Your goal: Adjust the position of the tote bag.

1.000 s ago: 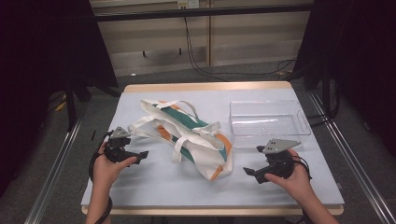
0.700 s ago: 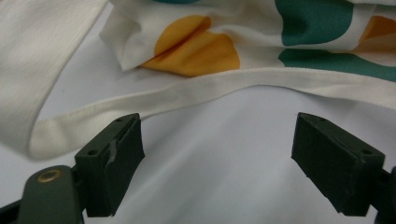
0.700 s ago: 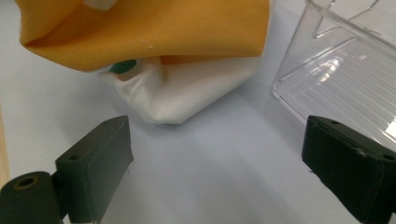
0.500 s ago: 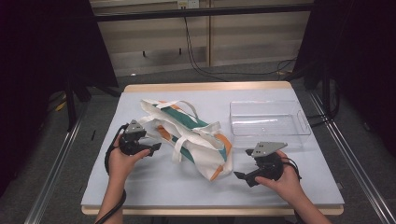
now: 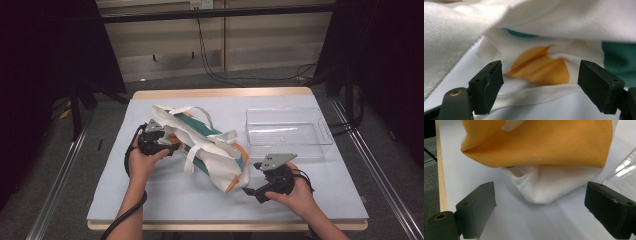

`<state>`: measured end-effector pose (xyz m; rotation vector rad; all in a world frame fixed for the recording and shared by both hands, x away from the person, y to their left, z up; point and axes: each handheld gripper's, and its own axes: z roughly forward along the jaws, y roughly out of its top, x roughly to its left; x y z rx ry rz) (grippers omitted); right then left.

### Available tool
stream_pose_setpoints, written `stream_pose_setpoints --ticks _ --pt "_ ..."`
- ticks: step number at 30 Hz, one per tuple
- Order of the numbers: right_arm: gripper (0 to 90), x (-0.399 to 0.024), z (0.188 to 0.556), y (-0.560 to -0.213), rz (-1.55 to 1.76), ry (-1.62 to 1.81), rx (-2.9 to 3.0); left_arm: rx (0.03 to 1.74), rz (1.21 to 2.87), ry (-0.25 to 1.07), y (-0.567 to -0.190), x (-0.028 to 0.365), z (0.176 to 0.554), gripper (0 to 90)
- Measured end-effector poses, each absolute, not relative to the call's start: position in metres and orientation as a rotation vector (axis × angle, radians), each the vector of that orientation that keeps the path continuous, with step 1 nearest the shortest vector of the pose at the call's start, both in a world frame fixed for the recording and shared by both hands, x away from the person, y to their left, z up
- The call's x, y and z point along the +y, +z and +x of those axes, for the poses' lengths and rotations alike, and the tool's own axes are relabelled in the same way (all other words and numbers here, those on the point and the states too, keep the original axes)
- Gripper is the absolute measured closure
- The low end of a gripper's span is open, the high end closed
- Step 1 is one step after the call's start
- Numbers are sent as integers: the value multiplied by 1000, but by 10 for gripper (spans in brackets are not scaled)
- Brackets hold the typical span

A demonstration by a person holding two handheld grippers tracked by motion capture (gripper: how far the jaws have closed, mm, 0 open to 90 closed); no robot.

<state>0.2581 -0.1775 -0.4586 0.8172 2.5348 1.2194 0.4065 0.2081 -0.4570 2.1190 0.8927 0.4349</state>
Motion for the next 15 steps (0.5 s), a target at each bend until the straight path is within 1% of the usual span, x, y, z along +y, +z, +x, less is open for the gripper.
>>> stream_pose_setpoints --ticks 3,5,6,9,10,13,15 --pt "95 -177 259 -458 811 1226 2537 884 2107 404 -461 206 412 154" --pt "95 -176 259 -458 814 1227 2539 871 2133 404 -462 205 414 129" --pt "96 -176 259 -458 811 1225 2541 838 2143 415 -464 203 416 112" --pt "96 -175 259 -458 802 1224 2546 829 2147 415 -467 202 418 92" --pt "96 -173 259 -458 799 1221 2551 840 2129 399 -468 202 420 93" --pt "101 -171 259 -458 793 1221 2556 842 2127 406 -469 204 421 118" --pt "103 -170 260 -459 785 1222 2557 826 2126 403 -469 205 422 171"
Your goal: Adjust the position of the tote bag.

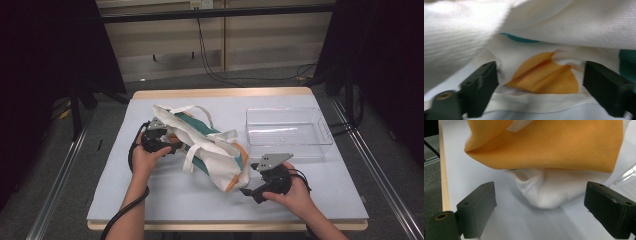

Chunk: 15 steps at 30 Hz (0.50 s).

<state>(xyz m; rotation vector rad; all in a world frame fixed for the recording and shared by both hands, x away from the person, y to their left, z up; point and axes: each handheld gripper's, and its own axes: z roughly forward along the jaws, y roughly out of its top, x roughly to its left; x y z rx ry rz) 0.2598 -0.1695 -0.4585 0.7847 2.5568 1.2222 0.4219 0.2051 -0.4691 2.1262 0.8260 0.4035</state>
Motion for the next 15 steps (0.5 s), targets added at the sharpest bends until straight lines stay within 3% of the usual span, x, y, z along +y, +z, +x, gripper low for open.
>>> stream_pose_setpoints --ticks 3,4,5,15 --pt "104 -168 260 -459 783 1216 2562 830 2140 405 -469 207 423 210" --pt "104 -167 261 -459 786 1218 2563 842 2126 411 -469 208 423 245" --pt "108 -166 261 -460 785 1218 2561 854 2127 411 -468 208 423 340" --pt "116 -163 262 -466 792 1199 2570 968 2182 435 -467 205 426 623"
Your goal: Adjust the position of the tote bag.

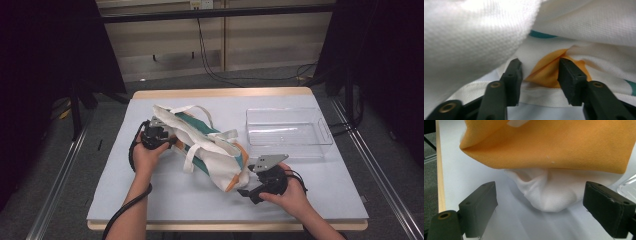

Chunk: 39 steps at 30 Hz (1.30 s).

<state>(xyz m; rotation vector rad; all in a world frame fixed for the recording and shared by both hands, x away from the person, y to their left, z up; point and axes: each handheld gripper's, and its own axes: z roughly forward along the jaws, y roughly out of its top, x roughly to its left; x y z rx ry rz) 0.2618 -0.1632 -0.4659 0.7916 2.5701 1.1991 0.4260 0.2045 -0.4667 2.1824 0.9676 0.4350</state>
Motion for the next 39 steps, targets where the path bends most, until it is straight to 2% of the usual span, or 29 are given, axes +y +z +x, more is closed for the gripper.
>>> stream_pose_setpoints --ticks 2,3,9,12,14,17,18,20,24,31,39 --pt "116 -164 262 -466 793 1204 2572 967 2194 436 -467 204 427 643" --pt "116 -164 262 -467 804 1205 2570 990 2193 431 -468 203 427 724" --pt "132 -162 264 -469 793 1196 2567 1006 2182 453 -468 204 425 830" --pt "204 -160 265 -471 785 1169 2559 1018 2160 444 -466 207 421 871" --pt "231 -159 265 -472 779 1156 2551 1022 2158 443 -465 208 420 878" --pt "347 -158 268 -474 770 1138 2541 1024 2157 439 -462 215 414 885" --pt "347 -158 268 -474 770 1138 2541 1024 2157 439 -462 215 414 886" --pt "487 -157 269 -474 755 1149 2547 1000 2179 436 -459 219 412 888" --pt "613 -154 273 -473 767 1168 2536 1026 2160 432 -459 221 407 890" --pt "704 -152 280 -474 786 1172 2541 1023 2155 424 -457 236 393 890" --pt "726 -152 290 -473 821 1159 2529 1041 2137 422 -459 245 382 891"
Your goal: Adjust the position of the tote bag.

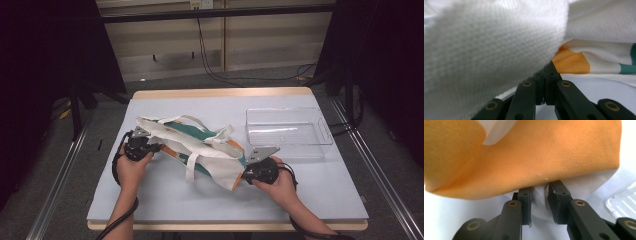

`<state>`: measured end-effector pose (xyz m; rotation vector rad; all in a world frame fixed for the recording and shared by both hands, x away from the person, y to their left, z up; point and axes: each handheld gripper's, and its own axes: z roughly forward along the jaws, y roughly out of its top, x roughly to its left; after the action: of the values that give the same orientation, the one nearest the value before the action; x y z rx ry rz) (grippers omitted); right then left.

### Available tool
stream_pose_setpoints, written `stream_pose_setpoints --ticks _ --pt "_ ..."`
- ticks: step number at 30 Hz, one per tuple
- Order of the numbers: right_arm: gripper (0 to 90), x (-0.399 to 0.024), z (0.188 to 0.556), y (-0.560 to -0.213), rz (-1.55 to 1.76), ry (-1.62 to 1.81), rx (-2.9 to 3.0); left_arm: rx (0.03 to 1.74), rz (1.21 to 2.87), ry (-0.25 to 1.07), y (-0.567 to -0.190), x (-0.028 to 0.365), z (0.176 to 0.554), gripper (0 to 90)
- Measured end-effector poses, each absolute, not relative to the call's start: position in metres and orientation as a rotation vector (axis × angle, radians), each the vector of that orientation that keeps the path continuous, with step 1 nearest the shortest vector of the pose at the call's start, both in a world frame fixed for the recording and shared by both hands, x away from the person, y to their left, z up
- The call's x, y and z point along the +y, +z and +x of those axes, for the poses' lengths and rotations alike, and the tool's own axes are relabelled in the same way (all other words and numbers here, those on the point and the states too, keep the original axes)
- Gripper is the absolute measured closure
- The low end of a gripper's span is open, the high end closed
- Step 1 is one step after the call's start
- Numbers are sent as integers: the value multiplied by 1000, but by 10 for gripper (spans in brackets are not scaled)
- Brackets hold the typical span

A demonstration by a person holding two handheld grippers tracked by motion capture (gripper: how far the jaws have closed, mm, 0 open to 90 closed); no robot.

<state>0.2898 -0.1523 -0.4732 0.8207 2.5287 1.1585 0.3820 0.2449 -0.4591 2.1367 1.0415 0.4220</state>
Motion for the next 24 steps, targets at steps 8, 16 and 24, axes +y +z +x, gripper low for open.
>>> stream_pose_setpoints --ticks 8,16,24 --pt "740 -155 300 -473 839 1144 2503 1049 2131 421 -459 251 372 890" --pt "745 -158 310 -473 855 1140 2489 1067 2126 417 -460 254 361 890" --pt "746 -159 314 -474 854 1143 2476 1083 2127 422 -460 256 349 889"
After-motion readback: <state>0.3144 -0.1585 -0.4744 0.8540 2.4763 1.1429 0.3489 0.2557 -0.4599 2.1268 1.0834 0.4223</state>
